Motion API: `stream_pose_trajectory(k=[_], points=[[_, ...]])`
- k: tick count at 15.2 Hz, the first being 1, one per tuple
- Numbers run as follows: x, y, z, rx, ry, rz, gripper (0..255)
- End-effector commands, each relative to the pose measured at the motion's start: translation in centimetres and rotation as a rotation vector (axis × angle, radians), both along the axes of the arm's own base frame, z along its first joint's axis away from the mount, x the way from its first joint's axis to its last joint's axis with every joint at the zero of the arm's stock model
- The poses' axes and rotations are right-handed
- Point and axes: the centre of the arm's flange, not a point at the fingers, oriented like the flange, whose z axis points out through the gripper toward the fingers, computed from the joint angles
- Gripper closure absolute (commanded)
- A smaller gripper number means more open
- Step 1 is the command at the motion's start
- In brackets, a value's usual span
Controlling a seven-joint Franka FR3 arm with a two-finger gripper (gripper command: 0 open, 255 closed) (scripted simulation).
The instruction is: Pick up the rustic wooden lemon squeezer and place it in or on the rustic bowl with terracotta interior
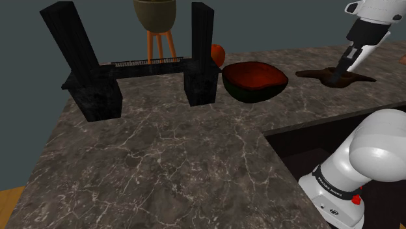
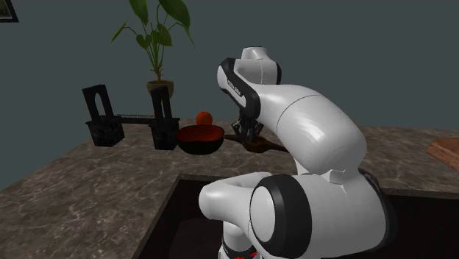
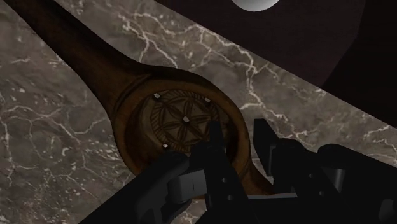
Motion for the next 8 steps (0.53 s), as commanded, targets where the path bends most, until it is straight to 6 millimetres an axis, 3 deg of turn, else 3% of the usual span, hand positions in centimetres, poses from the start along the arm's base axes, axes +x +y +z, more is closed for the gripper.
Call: stream_pose_trajectory(k=[1, 8], points=[[0.0, 0.0, 1.1, 0.0, 0.0, 0.0, 255], [0.0, 0.0, 4.8, 0.0, 0.0, 0.0, 255]])
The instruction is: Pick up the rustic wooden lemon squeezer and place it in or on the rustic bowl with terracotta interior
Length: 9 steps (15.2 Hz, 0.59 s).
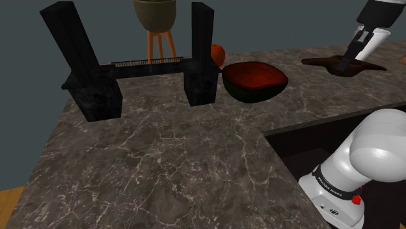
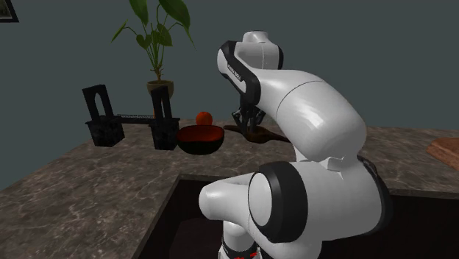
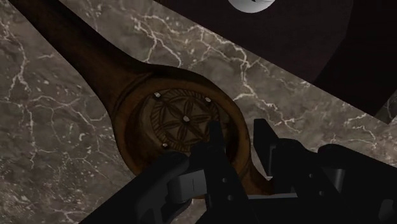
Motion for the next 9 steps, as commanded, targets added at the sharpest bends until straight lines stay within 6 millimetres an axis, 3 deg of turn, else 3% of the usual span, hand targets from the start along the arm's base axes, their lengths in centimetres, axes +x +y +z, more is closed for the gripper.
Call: stream_pose_trajectory(k=[1, 7, 9], points=[[-0.1, 0.1, 1.0, 0.0, 0.0, 0.0, 255], [-0.1, 0.1, 4.0, 0.0, 0.0, 0.0, 255], [1.9, 1.9, 4.1, 0.0, 0.0, 0.0, 255]])
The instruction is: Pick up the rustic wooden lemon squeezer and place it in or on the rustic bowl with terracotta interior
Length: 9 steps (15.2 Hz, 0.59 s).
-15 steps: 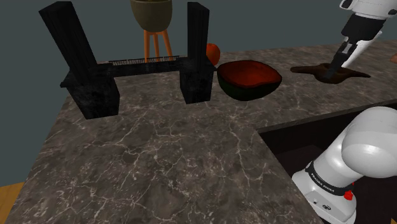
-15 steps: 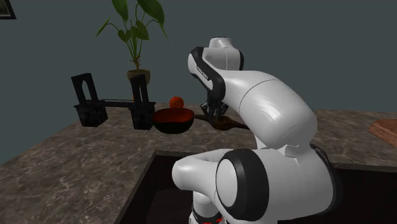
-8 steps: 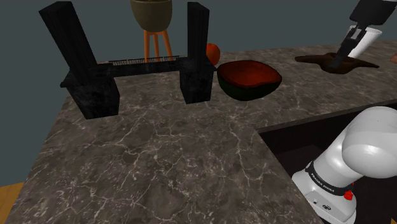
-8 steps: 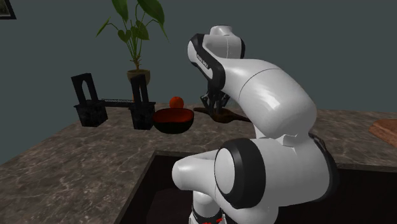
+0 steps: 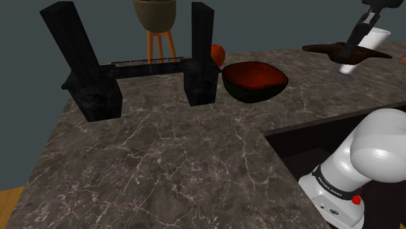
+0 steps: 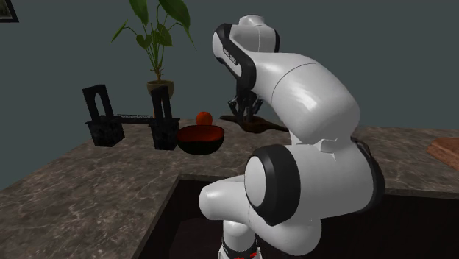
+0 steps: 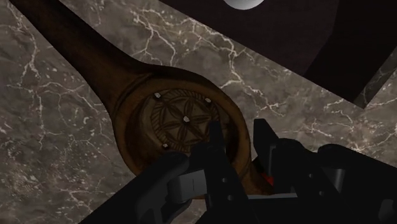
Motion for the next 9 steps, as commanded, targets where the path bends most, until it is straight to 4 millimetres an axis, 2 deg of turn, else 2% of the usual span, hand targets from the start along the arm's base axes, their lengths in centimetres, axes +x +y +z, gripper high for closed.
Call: stream_pose_trajectory(k=[1, 9], points=[[1.8, 1.6, 0.2, 0.001, 0.0, 0.0, 255], [9.7, 8.5, 0.9, 0.001, 0.0, 0.0, 255]])
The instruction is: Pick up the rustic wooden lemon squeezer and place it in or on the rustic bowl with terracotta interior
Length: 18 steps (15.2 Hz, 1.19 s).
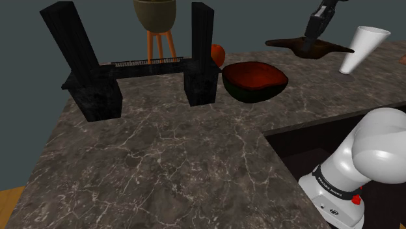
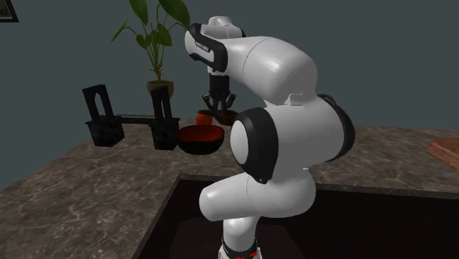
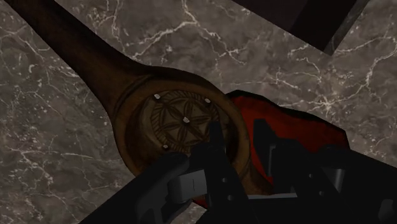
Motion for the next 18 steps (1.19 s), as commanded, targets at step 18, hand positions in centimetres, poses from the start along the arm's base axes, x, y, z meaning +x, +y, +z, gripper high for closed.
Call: stream_pose_trajectory(k=[18], points=[[10.7, 9.8, -2.9, 0.001, -0.001, 0.0, 255]])
